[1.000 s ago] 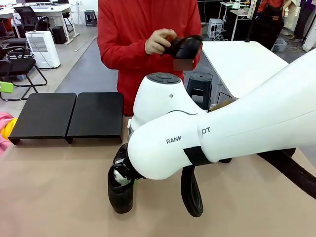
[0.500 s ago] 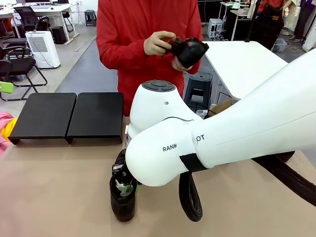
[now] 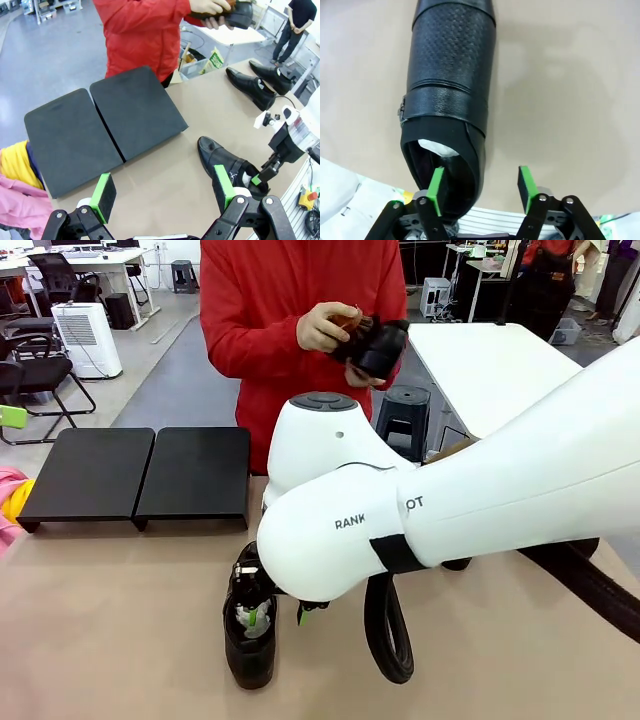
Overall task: Organize the shoes by placing them on the stand.
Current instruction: Pick up one Shoe and place it in the middle of the table.
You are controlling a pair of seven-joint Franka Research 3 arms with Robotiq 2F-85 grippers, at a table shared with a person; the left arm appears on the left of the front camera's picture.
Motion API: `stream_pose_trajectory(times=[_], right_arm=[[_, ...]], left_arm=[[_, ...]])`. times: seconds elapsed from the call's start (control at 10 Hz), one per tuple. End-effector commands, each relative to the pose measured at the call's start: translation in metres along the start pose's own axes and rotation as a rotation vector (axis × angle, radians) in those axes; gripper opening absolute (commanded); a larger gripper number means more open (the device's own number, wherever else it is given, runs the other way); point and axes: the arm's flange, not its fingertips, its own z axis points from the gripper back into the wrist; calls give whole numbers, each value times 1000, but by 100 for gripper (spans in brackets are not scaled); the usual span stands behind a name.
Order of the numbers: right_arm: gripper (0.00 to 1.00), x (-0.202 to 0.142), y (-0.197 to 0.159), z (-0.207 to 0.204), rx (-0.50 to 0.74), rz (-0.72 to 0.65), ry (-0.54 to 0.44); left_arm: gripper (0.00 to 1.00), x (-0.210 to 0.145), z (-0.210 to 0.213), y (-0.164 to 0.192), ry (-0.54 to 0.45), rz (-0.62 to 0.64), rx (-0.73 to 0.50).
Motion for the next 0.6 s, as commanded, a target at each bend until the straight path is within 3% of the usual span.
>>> stream_pose_trajectory(times=[0.0, 0.2, 0.3, 0.5], right_arm=[[100, -2, 1, 17, -2, -43, 19], [100, 1, 3, 16, -3, -18, 93], [100, 0, -2, 11, -12, -15, 19], [100, 0, -2, 11, -12, -15, 19]], left_arm=[[100, 0, 1, 1, -3, -3, -4], [100, 0, 1, 1, -3, -3, -4], [100, 0, 1, 1, -3, -3, -4], [100, 0, 1, 1, -3, -3, -4]])
